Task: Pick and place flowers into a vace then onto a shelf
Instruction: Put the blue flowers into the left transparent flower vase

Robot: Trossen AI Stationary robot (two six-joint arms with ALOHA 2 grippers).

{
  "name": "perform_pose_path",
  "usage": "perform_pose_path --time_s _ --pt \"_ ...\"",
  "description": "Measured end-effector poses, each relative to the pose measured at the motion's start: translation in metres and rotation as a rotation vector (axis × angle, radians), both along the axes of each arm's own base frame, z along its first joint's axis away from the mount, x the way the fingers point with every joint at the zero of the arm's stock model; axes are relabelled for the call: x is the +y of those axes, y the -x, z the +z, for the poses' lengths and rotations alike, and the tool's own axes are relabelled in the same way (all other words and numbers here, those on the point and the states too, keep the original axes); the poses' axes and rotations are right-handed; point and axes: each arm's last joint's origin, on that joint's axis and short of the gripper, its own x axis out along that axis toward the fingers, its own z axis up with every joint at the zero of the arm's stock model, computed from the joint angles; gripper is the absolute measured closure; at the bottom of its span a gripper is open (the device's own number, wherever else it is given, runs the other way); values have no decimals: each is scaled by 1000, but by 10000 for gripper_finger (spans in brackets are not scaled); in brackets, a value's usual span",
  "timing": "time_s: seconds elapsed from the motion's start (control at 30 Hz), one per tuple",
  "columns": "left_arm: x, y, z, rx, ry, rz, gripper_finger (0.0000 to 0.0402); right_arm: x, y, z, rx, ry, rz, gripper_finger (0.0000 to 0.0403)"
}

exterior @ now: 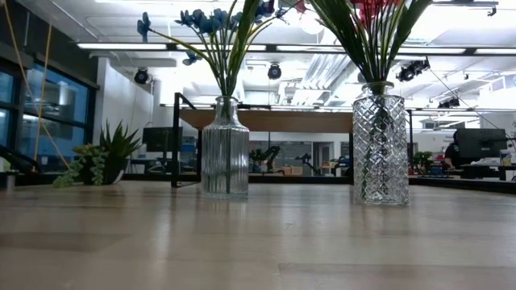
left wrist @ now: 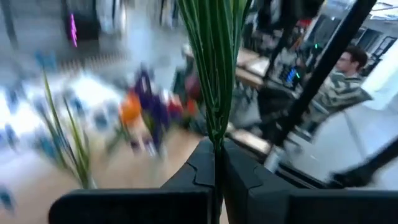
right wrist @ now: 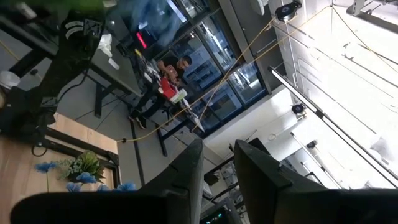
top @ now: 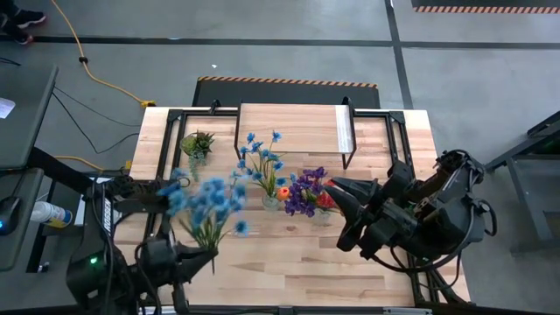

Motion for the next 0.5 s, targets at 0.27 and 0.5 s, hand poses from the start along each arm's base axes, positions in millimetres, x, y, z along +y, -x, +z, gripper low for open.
perform_pose_path --time_s 0.27,0.5 --pt "-2 -6 -2 -14 -370 60 361 0 0 0 0 0 -1 320" --pt "-4 -33 -18 74 -522 115 361 0 0 0 0 0 1 320"
